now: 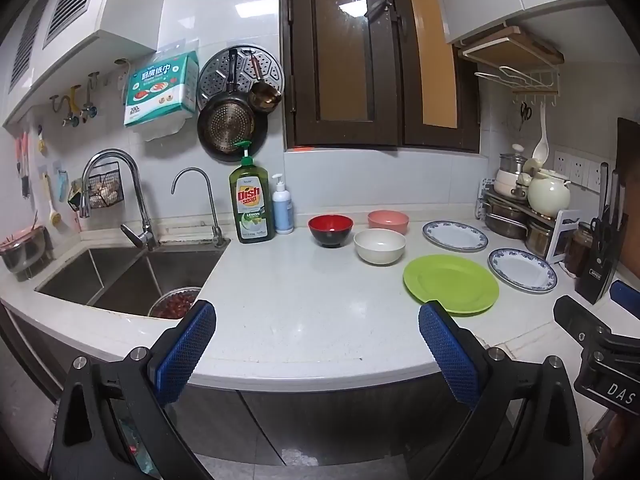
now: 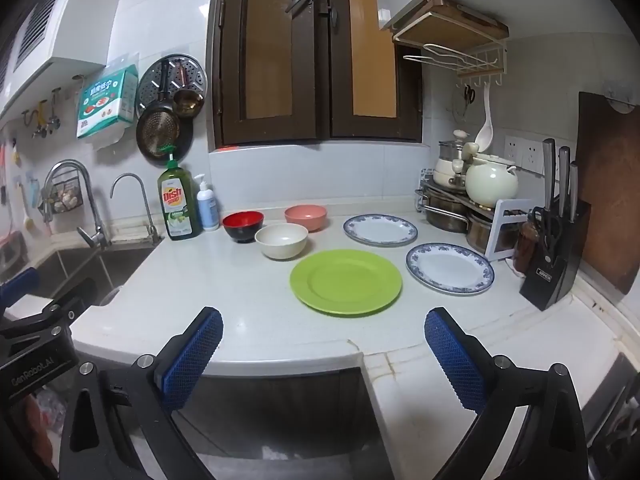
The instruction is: Organize plates and bowls
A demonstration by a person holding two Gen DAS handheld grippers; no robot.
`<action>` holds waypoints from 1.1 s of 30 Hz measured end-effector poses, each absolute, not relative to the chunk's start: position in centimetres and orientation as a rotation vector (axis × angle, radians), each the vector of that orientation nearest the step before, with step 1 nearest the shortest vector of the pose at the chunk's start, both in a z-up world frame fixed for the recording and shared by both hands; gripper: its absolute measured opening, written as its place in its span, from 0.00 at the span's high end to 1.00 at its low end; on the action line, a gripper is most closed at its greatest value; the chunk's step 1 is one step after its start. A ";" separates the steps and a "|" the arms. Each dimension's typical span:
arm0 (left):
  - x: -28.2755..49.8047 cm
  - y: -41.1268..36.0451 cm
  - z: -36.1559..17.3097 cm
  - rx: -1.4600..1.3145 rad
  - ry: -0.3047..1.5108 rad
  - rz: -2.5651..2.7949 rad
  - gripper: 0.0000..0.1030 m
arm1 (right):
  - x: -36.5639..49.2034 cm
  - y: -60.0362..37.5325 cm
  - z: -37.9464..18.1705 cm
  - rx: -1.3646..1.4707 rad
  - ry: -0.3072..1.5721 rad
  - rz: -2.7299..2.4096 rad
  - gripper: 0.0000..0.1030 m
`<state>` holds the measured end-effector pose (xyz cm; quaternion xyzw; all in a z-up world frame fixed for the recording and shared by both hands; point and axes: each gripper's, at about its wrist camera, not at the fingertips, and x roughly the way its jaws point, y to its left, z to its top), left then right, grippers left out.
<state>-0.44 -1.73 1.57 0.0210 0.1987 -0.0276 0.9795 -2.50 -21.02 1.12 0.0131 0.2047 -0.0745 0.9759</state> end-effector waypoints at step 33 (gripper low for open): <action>0.1 -0.2 1.6 0.026 0.405 -0.066 0.00 | -2.3 -20.7 1.2 0.028 0.409 -0.151 0.01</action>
